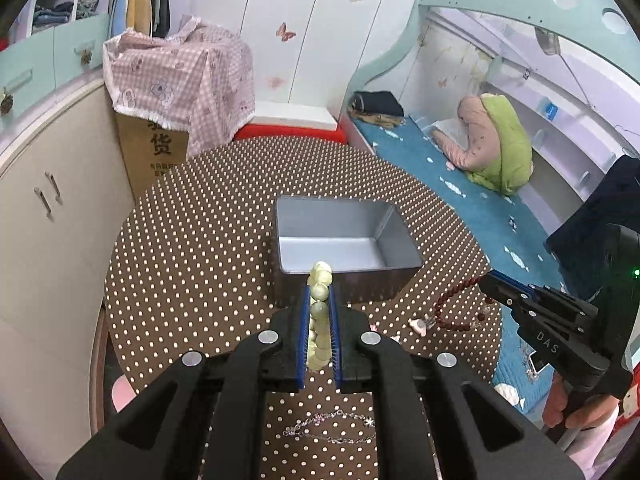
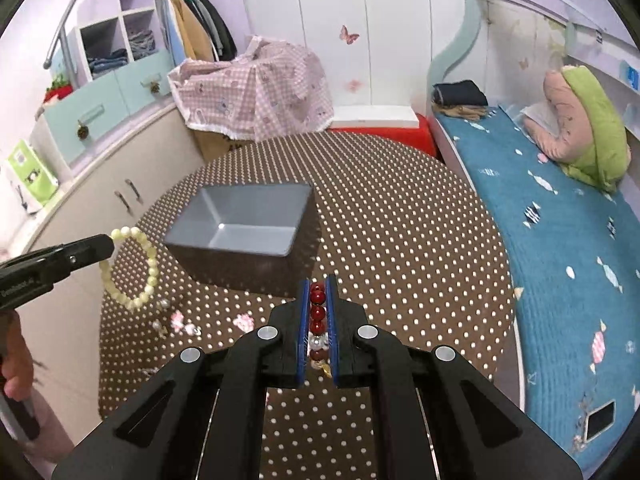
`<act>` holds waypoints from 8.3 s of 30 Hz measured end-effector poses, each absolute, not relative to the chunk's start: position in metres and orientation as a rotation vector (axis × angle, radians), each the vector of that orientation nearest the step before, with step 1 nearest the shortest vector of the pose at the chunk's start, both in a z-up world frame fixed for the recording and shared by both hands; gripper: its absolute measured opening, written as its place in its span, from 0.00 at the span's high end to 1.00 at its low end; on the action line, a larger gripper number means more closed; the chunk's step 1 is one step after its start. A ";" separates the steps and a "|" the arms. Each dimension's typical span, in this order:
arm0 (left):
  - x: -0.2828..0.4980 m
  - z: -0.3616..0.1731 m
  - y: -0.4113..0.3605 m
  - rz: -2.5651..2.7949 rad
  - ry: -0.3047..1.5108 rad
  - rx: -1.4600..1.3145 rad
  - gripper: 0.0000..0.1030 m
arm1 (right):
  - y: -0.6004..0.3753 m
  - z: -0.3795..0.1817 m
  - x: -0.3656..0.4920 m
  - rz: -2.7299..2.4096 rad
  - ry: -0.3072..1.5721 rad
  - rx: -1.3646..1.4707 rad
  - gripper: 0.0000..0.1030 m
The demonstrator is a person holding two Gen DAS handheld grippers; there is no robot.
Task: Organize jewelry
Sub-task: 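Carry both bracelets into the gray tray and open both tools, then move both tools back from the tray toward the remaining jewelry, then grasp the jade pendant with the right tool while the left tool grasps the silver chain, then carry the pendant and chain into the gray tray and open both tools, then move both tools back from the tray toward the small charms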
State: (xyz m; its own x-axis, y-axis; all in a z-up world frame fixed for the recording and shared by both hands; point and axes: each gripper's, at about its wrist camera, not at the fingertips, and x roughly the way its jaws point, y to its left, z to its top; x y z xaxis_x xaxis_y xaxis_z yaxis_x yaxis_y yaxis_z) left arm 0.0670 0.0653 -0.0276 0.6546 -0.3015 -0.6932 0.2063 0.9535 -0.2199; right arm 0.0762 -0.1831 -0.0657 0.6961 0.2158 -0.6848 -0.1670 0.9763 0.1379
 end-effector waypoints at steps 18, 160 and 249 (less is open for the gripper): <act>0.105 0.012 0.058 -0.281 0.690 -0.118 0.92 | -0.148 -0.005 0.118 0.286 0.631 0.016 0.92; 0.072 0.012 0.012 -0.298 0.653 0.069 0.96 | -0.137 -0.039 0.101 0.298 0.710 0.011 0.59; 0.078 -0.109 0.033 -0.251 1.044 -0.024 0.46 | -0.179 -0.153 0.096 0.182 0.993 0.092 0.34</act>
State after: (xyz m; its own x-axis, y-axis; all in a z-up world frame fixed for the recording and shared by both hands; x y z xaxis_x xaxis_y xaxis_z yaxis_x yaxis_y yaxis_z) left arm 0.0781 0.0328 -0.1092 0.4766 -0.2170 -0.8519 0.1946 0.9711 -0.1385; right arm 0.0960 -0.1791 -0.1526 0.5329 0.1942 -0.8236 -0.1108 0.9809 0.1596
